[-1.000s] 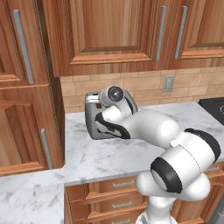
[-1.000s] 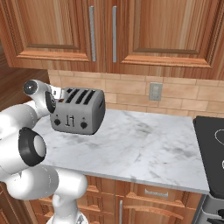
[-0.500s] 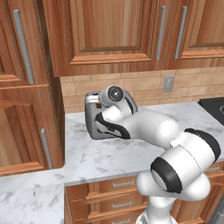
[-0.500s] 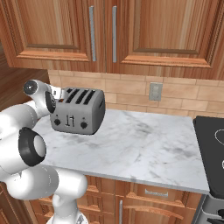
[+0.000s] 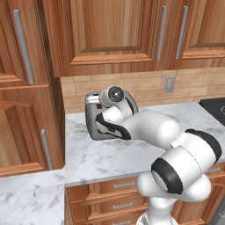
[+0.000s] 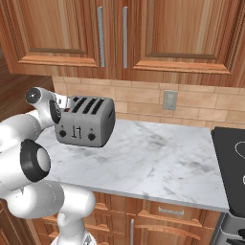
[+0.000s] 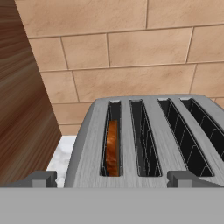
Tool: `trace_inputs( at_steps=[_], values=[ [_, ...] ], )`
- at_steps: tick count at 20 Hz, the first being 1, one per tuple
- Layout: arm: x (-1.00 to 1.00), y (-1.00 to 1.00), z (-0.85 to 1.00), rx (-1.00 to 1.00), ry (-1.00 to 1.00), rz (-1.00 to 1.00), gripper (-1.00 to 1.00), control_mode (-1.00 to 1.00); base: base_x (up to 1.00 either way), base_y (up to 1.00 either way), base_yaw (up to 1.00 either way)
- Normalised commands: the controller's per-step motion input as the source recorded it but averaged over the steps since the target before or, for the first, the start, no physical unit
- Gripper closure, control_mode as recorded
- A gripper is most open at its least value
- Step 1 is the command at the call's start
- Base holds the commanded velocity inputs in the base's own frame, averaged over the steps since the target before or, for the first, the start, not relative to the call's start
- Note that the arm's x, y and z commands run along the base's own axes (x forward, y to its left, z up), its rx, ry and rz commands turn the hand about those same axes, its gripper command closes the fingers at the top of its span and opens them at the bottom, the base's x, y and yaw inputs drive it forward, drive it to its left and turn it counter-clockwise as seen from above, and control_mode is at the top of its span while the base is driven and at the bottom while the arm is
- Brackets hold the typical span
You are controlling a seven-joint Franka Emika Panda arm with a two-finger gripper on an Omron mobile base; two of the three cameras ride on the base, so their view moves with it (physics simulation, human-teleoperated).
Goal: Start the toaster. Once the lever pops up, take the bread to the plate on the dining counter.
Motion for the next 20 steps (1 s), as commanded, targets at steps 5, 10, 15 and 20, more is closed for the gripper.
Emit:
trace_inputs(
  at_steps=[5,10,15,20],
  values=[
    [0.00,0.00,0.00,0.00,0.00,0.00,-1.00,-1.00,0.00,0.00,0.00],
    [0.00,0.00,0.00,0.00,0.00,0.00,-1.00,-1.00,0.00,0.00,0.00],
    [0.00,0.00,0.00,0.00,0.00,0.00,-1.00,-1.00,0.00,0.00,0.00],
    [0.00,0.00,0.00,0.00,0.00,0.00,-1.00,-1.00,0.00,0.00,0.00]
  ],
)
